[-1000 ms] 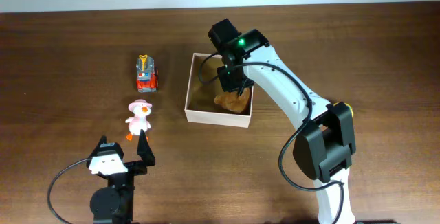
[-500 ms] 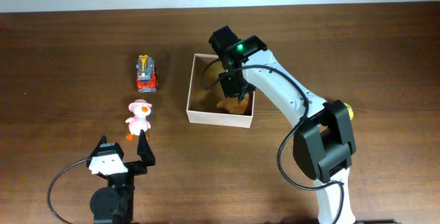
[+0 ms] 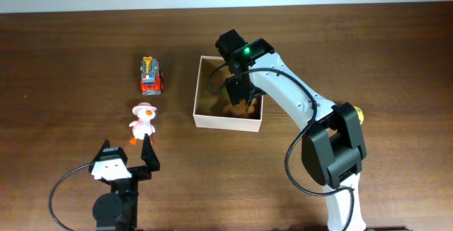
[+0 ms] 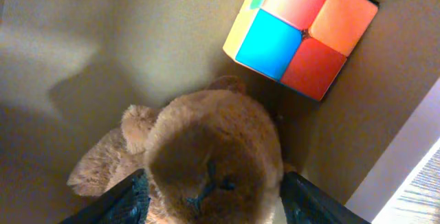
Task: Pack container
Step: 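Open right gripper to release the capybara in the box, then raise right gripper out of box toward the yellow ball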
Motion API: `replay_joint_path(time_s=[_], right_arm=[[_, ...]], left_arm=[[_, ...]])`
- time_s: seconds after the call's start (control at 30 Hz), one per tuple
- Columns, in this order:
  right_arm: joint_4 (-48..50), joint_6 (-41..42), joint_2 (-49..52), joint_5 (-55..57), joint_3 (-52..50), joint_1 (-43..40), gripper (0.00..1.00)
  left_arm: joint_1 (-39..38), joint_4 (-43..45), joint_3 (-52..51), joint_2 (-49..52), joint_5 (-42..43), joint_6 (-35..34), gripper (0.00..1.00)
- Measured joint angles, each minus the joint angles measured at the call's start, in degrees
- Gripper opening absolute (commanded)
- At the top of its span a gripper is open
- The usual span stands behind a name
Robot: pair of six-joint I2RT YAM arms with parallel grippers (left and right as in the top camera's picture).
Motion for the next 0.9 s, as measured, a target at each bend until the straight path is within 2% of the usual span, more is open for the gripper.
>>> replay_joint_path(time_s=[0.3, 0.47, 0.7, 0.9], right_arm=[[0.1, -0.1, 0.0, 0.0, 0.7, 0.0, 0.69], [-3.4, -0.2, 0.0, 0.0, 7.6, 0.0, 0.75], [-11.7, 1.2, -0.1, 0.9, 19.1, -0.5, 0.99], [-18.6, 2.4, -1.1, 3.2, 26.1, -5.4, 0.99]], left_arm=[[0.0, 0.0, 0.0, 0.0, 0.0, 0.0, 0.99], [0.0, 0.0, 0.0, 0.0, 0.0, 0.0, 0.99], [0.0, 0.0, 0.0, 0.0, 0.0, 0.0, 0.99], [0.0, 0.0, 0.0, 0.0, 0.0, 0.0, 0.99]])
